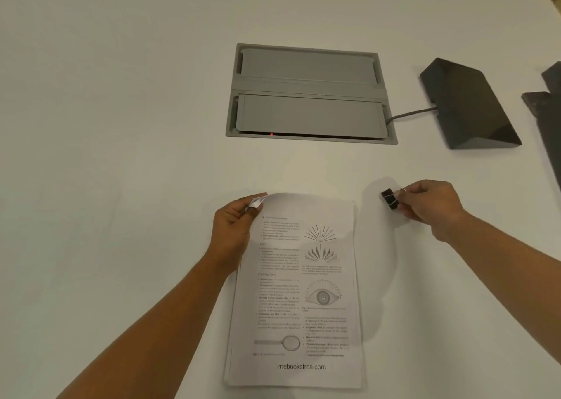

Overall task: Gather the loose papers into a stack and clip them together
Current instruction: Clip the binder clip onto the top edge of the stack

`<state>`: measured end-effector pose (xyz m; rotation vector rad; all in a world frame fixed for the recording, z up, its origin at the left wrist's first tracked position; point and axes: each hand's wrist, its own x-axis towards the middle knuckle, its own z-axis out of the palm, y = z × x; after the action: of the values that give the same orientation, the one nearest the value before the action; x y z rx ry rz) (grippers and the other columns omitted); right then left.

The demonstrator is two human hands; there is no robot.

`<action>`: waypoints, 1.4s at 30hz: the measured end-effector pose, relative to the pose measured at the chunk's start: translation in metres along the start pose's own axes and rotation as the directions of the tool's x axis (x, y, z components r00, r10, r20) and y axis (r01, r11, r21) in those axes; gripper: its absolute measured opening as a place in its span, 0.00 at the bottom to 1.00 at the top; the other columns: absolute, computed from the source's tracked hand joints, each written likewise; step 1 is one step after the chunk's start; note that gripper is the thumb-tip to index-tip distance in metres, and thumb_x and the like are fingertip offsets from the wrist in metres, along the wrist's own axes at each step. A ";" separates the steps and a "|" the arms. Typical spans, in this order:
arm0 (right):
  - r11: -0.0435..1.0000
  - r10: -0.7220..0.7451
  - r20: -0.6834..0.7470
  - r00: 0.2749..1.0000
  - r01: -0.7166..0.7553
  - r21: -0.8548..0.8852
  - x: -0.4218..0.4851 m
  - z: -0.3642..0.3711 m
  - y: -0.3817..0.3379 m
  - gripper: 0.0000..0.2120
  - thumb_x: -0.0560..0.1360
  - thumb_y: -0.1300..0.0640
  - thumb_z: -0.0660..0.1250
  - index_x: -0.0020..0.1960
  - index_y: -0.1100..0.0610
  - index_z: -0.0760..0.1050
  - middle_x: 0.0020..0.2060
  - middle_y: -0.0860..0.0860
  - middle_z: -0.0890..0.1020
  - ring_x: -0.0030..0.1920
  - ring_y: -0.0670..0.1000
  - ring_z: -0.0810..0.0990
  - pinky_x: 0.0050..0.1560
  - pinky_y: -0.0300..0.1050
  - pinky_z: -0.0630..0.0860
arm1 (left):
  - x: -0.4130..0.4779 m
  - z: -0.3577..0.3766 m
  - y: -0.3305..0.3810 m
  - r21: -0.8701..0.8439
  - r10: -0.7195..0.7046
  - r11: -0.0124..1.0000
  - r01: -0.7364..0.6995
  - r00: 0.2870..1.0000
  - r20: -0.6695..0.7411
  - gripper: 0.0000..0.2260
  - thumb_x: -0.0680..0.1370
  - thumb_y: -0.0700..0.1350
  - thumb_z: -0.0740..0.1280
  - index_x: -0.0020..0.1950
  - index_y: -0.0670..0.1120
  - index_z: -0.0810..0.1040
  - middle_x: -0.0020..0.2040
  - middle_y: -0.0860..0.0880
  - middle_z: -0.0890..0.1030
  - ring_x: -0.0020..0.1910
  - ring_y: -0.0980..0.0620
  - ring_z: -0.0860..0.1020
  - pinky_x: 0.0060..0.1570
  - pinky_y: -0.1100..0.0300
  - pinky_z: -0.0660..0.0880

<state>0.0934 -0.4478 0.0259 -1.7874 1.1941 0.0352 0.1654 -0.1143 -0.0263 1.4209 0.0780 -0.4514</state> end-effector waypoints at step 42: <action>0.577 -0.404 0.715 0.570 0.766 -0.285 -0.058 0.129 -0.118 0.11 0.69 0.64 0.77 0.51 0.56 0.85 0.37 0.41 0.84 0.37 0.37 0.83 0.40 0.27 0.78 | 0.000 -0.004 -0.007 0.028 0.059 0.998 -0.059 0.998 0.018 0.11 0.80 0.40 0.66 0.59 0.50 0.83 0.53 0.47 0.86 0.51 0.48 0.85 0.50 0.55 0.82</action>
<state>0.2059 -0.3068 0.0638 -2.4005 0.0075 0.5558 0.1639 -0.1107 -0.0335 1.4436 0.0159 -0.4174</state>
